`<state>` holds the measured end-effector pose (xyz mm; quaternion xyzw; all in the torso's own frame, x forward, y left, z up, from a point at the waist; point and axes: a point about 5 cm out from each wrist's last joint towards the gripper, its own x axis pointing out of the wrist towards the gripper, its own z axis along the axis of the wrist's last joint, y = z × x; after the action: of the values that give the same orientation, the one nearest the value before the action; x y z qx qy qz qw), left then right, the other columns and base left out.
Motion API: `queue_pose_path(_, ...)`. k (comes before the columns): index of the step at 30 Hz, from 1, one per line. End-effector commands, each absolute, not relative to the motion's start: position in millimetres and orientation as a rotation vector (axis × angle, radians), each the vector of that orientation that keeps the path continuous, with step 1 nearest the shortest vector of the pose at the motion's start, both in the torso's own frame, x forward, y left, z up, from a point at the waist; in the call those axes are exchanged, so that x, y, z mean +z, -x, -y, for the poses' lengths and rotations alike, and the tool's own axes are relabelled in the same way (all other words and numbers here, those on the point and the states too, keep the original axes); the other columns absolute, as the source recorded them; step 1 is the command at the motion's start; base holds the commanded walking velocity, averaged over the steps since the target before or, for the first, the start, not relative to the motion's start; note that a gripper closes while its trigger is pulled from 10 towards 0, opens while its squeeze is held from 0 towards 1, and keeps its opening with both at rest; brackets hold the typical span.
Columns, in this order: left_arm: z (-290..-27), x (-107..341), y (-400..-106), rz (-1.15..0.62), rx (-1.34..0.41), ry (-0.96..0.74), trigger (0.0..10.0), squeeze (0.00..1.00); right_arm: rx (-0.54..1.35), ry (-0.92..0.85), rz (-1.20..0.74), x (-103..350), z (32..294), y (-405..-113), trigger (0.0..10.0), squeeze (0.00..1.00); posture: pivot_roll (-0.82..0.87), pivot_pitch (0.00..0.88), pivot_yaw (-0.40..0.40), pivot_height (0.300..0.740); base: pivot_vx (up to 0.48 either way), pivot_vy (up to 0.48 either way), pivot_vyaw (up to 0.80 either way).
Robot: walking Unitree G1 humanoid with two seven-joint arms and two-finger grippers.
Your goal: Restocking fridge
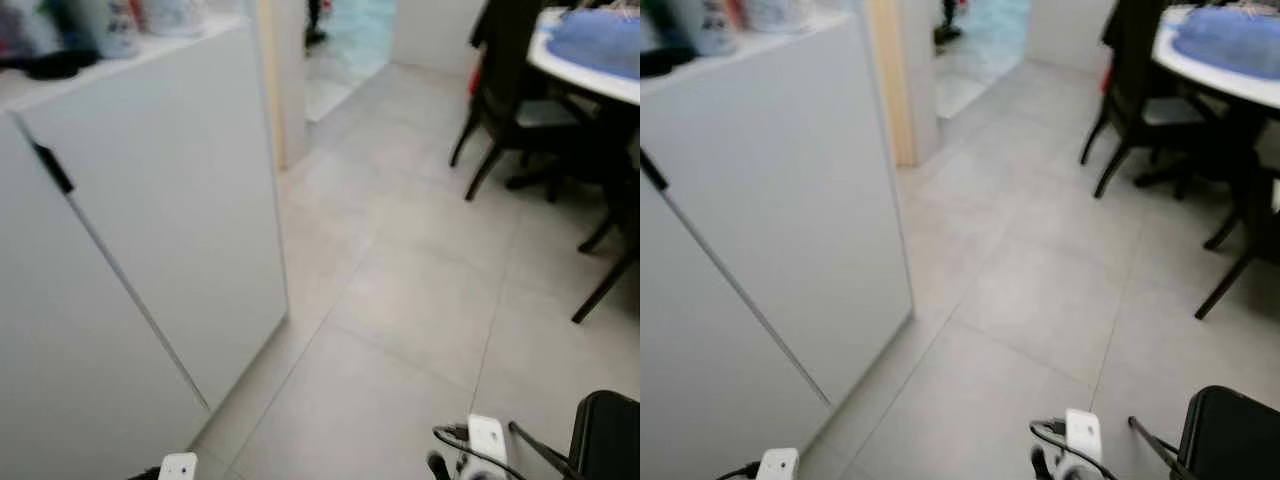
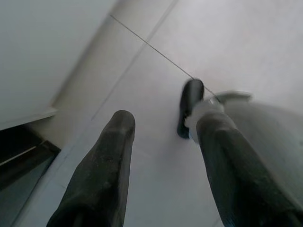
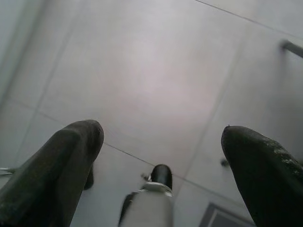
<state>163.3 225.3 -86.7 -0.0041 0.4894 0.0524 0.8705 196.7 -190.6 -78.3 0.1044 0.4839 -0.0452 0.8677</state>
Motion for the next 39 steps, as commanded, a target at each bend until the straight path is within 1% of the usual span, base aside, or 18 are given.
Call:
queue_pose_path(1,-222.0,-90.4,-156.7,-1.053,0.111,0.025,10.0,0.0,-0.103,-0.209,-1.036,-80.8,195.2,-190.5,10.0,0.0,0.03,0.0,-0.008,0.74,0.0,0.0,0.8)
queue_pose_path(39,-217.3,-92.2,-154.6,-1.057,0.119,0.051,10.0,0.0,-0.074,-0.172,-1.048,-80.6,200.1,-189.2,10.0,0.0,0.02,0.0,-0.039,0.74,0.0,0.0,0.8)
